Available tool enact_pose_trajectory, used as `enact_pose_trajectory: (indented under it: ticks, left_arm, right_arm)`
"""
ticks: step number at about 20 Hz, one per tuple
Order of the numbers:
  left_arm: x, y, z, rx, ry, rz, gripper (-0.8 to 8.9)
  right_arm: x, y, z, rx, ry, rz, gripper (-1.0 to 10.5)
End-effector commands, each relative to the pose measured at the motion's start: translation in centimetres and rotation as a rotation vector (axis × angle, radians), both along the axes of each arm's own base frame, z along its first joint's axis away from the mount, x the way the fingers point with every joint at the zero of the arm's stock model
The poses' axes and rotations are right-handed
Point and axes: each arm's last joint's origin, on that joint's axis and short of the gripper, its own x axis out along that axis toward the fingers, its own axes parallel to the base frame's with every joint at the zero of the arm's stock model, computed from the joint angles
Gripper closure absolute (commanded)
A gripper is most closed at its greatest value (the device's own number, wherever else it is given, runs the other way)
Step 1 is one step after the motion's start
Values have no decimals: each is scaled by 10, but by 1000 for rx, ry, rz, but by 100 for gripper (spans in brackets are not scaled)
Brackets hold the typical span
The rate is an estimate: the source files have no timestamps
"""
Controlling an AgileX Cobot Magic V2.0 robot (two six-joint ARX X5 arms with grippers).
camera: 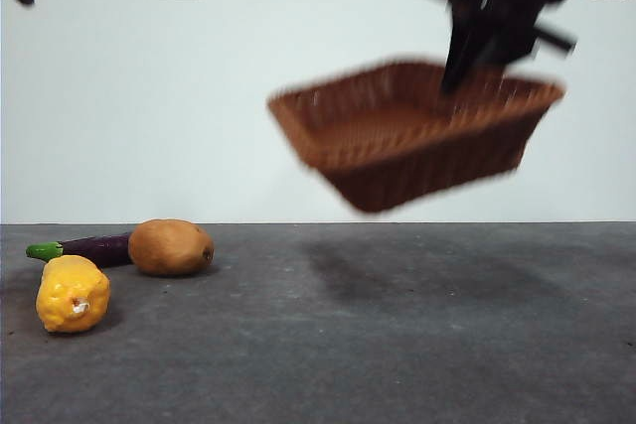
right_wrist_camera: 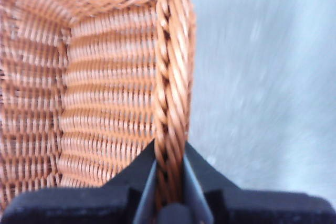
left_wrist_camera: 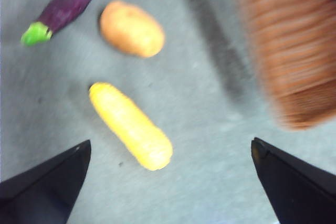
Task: Help me put the vegetables on the table into the basket
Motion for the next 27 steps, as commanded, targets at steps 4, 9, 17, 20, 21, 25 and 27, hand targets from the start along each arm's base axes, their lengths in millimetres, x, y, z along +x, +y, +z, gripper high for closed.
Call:
enact_pose_trajectory:
  ticks: [4, 9, 17, 20, 21, 25, 27]
  left_arm:
    - [40, -20, -27, 50, 124, 41, 157]
    - [70, -45, -65, 133, 274, 85, 157]
    - [92, -73, -104, 141, 387, 157, 158]
    - [95, -75, -112, 144, 424, 186, 158]
    - [96, -75, -114, 149, 433, 196, 158]
    - [100, -76, -124, 171, 467, 218, 158]
    - [101, -76, -128, 175, 483, 225, 159]
  right_arm:
    - [-60, -17, 60, 7, -160, 47, 958]
    - [-88, -26, 74, -13, -172, 67, 958]
    - [-94, -26, 73, 1, -129, 133, 958]
    - [-95, -26, 72, -11, -125, 144, 958]
    - [-95, -26, 71, -13, -121, 146, 958]
    - [-96, -25, 72, 18, -119, 179, 958]
    - [-96, -25, 72, 18, -119, 179, 958]
